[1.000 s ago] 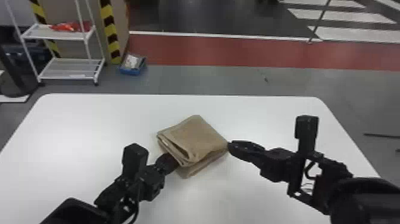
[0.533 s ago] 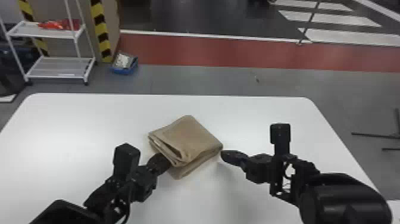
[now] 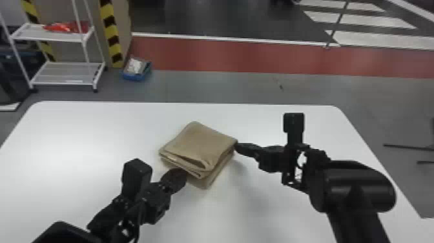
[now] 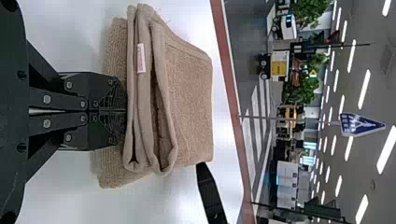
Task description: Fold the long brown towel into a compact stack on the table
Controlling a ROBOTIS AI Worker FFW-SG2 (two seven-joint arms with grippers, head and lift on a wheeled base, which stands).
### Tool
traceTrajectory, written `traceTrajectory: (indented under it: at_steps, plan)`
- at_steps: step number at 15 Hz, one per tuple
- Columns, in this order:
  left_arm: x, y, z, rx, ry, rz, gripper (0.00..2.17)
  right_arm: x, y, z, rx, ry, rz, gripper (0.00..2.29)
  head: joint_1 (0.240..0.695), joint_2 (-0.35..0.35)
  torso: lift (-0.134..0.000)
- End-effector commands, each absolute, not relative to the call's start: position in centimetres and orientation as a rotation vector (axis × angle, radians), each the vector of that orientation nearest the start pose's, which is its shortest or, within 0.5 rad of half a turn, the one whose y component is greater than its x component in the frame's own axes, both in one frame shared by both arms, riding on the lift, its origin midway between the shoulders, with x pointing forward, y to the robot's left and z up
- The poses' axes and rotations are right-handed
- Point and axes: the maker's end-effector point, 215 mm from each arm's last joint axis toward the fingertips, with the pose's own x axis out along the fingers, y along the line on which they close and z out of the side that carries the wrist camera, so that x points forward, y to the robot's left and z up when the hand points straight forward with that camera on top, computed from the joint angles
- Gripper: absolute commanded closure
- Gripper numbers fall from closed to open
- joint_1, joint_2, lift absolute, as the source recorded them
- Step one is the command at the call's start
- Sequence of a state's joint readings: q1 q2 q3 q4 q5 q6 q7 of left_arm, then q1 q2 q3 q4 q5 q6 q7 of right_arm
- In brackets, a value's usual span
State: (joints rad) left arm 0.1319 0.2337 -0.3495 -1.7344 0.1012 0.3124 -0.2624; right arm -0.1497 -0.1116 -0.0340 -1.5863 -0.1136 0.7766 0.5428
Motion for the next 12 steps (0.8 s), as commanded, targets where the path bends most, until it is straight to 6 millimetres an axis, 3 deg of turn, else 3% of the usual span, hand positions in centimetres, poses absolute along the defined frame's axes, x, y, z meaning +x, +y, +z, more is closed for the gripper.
traceTrajectory:
  at_steps: [1,4,7,8,10,12]
  plan:
    - [46.9,6.4,-43.8,0.104,0.329,-0.618,1.97,58.2,-17.7,-44.4,0.192,0.6,0.472,2.05,0.695,-0.129,-0.112]
    - [47.9,9.2,-41.8,0.121,0.287,-0.585,1.97,59.4,-19.8,-44.9,0.218,0.611,0.424,2.05,0.695,-0.119,-0.112]
    - [49.6,13.1,-41.4,0.109,0.278,-0.504,1.97,60.8,-19.5,-44.9,0.252,0.602,0.415,2.05,0.695,-0.107,-0.112]
    - [49.9,13.5,-41.4,0.099,0.275,-0.49,1.97,60.6,-19.6,-45.2,0.259,0.596,0.412,2.05,0.695,-0.098,-0.112]
    - [51.6,14.1,-40.8,0.079,0.236,-0.461,1.97,60.1,-19.6,-42.6,0.236,0.451,0.422,2.05,0.695,-0.064,-0.112]
    - [53.7,14.2,-41.1,0.08,0.217,-0.435,1.97,58.3,-18.8,-40.1,0.245,0.368,0.461,2.05,0.695,-0.054,-0.112]
